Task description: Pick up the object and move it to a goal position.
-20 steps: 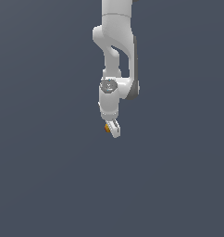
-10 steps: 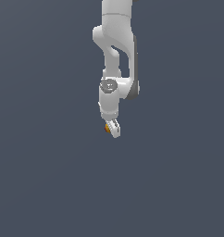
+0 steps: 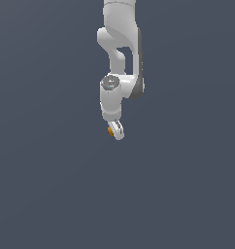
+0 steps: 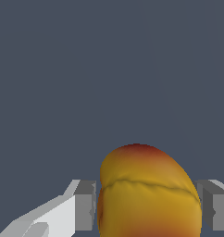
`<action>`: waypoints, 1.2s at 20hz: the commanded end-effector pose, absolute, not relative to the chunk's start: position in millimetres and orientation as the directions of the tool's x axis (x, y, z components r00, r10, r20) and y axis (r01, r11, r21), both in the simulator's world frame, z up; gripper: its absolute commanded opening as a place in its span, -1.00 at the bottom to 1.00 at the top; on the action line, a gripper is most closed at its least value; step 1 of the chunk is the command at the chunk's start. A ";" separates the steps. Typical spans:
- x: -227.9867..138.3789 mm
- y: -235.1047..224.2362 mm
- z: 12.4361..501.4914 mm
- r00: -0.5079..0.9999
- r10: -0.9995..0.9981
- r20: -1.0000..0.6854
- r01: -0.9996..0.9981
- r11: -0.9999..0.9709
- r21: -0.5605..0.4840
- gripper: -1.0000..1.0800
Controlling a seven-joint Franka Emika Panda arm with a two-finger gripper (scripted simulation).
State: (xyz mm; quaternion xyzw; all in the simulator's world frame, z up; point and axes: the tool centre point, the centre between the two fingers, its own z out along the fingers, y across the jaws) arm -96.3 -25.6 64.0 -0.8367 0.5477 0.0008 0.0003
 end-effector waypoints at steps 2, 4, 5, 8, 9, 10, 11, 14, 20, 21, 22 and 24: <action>-101.0 -36.3 84.5 0.399 -0.917 -0.002 -0.917 -0.399 -0.001 -1.00; -104.7 -43.8 98.8 0.399 -0.917 -0.002 -0.917 -0.399 -0.001 -1.00; -106.7 -47.9 106.7 0.399 -0.917 -0.002 -0.917 -0.399 -0.001 -1.00; -113.1 -61.8 132.6 0.399 -0.917 -0.002 -0.917 -0.399 -0.001 -1.00; -115.3 -66.4 141.4 0.399 -0.917 -0.002 -0.917 -0.399 -0.001 -1.00; -117.2 -71.0 149.9 0.399 -0.917 -0.002 -0.917 -0.399 -0.001 -1.00; -119.1 -75.4 158.0 0.399 -0.917 -0.002 -0.917 -0.399 -0.001 -1.00; -124.1 -87.3 180.4 0.398 -0.917 -0.001 -0.917 -0.398 0.000 -1.00; -130.9 -105.7 215.1 0.399 -0.917 0.000 -0.917 -0.399 0.000 -1.00; -131.6 -107.7 219.4 0.399 -0.917 0.000 -0.917 -0.399 0.000 -1.00; -132.2 -109.6 223.0 0.399 -0.917 0.000 -0.917 -0.399 0.000 -1.00; -133.0 -112.4 228.7 0.399 -0.917 0.000 -0.917 -0.399 0.000 -1.00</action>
